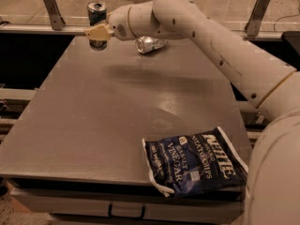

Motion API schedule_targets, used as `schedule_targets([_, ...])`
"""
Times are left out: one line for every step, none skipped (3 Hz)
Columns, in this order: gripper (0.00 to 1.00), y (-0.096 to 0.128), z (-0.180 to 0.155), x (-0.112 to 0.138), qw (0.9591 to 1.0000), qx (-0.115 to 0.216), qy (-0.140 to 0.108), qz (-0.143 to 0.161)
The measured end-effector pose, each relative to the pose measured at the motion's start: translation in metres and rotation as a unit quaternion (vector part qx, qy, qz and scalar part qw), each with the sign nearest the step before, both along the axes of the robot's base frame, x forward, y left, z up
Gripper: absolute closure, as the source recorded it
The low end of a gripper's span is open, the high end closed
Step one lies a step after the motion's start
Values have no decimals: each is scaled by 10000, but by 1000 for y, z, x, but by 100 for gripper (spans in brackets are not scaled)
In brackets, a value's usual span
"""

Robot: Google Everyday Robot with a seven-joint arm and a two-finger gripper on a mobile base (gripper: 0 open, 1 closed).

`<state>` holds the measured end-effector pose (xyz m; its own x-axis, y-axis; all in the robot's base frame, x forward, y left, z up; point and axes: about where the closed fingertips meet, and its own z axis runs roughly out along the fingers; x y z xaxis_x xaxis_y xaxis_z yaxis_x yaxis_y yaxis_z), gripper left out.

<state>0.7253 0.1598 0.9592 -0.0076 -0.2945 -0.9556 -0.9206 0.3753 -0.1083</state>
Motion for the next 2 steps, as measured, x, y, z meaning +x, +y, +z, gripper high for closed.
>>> schedule_targets([100, -55, 23, 9, 9979, -207, -310, -524])
schedule_targets([100, -112, 47, 21, 9914, -462, -614, -1059])
